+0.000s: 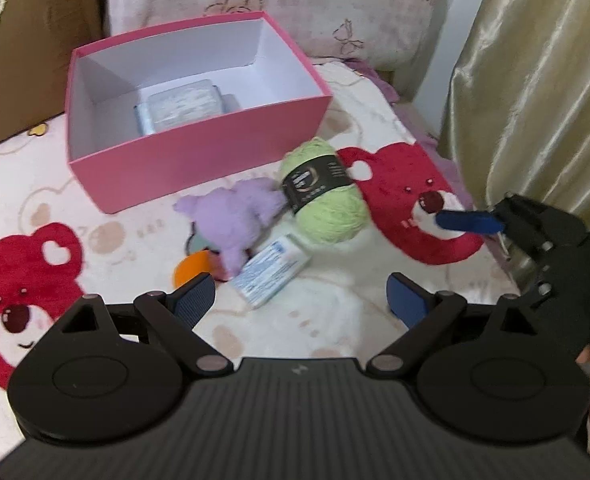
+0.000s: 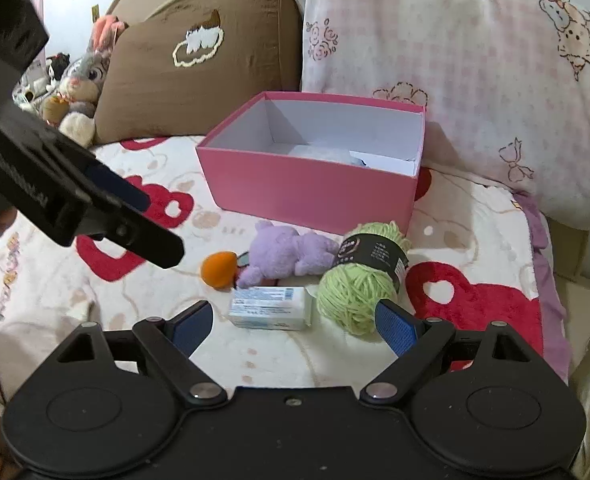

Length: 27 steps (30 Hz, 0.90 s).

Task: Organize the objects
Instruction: 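Move both grippers down to the green yarn ball beside the box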

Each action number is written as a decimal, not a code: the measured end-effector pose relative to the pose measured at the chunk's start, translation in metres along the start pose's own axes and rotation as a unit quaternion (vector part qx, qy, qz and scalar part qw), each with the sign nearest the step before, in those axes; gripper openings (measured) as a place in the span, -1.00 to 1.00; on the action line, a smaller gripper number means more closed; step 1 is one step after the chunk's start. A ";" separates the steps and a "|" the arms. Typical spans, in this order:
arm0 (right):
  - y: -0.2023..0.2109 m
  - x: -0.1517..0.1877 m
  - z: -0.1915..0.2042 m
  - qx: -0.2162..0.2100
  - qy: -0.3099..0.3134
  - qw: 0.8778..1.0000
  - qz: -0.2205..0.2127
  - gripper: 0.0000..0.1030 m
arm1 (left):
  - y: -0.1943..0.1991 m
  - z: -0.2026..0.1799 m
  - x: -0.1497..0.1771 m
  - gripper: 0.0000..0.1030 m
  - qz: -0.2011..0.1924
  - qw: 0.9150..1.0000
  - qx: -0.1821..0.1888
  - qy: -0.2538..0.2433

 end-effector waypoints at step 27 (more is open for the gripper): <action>-0.088 0.003 -0.054 0.039 -0.021 0.999 -0.012 0.76 | -0.144 -0.009 -0.043 0.75 -0.034 0.993 0.059 0.098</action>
Point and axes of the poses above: each gripper's, at about its wrist camera, not at the fingertips, and y roughly against the way its jaws point, z to its left, x to its underside, the point moved 8 cm from there along -y, roughly the way its jaws point, and after that the axes turned 4 degrees about -x, right-handed, at the moved point
